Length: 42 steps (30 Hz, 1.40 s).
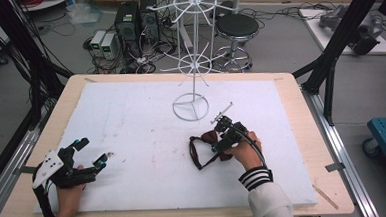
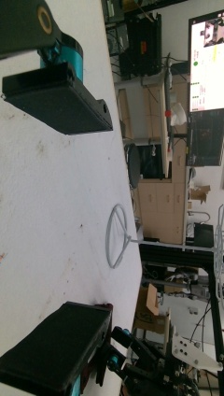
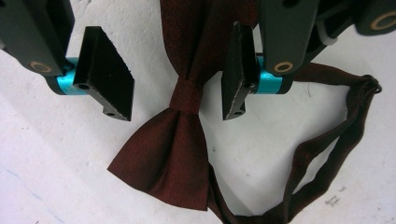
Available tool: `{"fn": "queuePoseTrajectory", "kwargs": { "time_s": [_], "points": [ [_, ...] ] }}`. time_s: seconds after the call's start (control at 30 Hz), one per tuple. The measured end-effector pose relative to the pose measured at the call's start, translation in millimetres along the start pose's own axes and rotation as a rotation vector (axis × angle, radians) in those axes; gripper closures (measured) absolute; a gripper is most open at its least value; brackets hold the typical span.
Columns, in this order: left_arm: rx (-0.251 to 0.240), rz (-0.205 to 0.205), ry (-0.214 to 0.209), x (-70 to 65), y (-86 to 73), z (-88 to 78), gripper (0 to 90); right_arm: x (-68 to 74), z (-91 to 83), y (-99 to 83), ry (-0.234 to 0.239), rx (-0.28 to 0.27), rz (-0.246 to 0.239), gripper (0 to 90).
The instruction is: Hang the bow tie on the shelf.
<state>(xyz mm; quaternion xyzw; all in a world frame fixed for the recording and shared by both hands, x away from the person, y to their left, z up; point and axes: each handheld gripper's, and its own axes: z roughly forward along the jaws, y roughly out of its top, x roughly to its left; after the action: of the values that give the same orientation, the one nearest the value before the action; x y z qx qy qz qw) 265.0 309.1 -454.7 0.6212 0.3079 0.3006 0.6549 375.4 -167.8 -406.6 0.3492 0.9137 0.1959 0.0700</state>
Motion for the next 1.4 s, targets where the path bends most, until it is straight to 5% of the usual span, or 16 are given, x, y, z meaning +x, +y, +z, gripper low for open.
{"fn": "queuePoseTrajectory", "kwargs": {
  "time_s": [0.33, 0.47, 0.63, 1.03, 1.4],
  "points": [
    [0.000, 0.001, 0.000, -0.1, 0.0, 0.0, 10.0, -0.7, 3.4, 0.2, 0.034, 0.046, 0.028, 73.8],
    [0.000, 0.001, 0.000, -0.1, 0.0, -0.1, 10.0, -5.1, 3.3, -1.0, 0.061, 0.043, 0.080, 76.7],
    [-0.001, 0.000, 0.002, 0.2, 0.0, 0.0, 9.9, -6.3, 1.2, -1.2, 0.052, 0.030, 0.076, 76.9],
    [0.000, 0.002, 0.001, -0.1, 0.0, 0.0, 10.0, -2.5, -11.2, -1.1, 0.044, -0.099, 0.050, 76.8],
    [0.000, 0.005, 0.000, -0.2, 0.0, -0.1, 9.9, 0.5, -33.8, -2.1, 0.067, -0.300, 0.007, 77.0]
  ]
}}
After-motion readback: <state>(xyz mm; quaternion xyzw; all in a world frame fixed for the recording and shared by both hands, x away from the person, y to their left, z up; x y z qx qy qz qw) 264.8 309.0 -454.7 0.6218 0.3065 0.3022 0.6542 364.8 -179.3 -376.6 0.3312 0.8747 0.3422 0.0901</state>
